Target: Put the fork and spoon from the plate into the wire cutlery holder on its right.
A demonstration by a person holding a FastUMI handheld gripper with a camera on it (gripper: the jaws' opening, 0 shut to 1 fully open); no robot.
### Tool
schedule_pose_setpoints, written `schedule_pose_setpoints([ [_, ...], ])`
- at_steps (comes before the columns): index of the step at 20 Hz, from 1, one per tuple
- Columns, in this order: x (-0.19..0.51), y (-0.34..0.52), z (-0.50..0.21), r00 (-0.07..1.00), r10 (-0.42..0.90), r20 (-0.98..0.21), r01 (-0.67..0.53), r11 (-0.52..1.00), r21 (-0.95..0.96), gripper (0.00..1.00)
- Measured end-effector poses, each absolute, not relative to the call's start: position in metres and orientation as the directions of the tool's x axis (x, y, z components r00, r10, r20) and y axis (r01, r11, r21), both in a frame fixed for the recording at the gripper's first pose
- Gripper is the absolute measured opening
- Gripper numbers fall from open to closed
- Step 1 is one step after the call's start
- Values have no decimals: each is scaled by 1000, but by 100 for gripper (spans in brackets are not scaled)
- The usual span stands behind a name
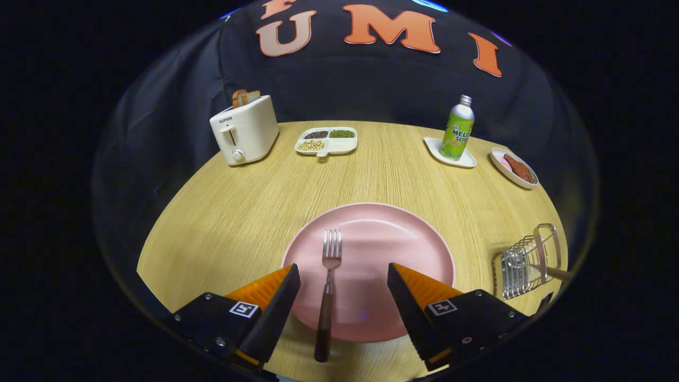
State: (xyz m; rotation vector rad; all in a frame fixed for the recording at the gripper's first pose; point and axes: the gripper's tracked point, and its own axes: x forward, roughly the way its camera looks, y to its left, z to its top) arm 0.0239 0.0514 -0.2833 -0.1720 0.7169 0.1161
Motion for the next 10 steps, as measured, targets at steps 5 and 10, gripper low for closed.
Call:
schedule_pose_setpoints([
  [5, 16, 49, -305, 719, 29, -695, -171, 976, -137, 70],
  [10, 15, 55, -307, 707, 48, -706, -186, 975, -121, 27],
])
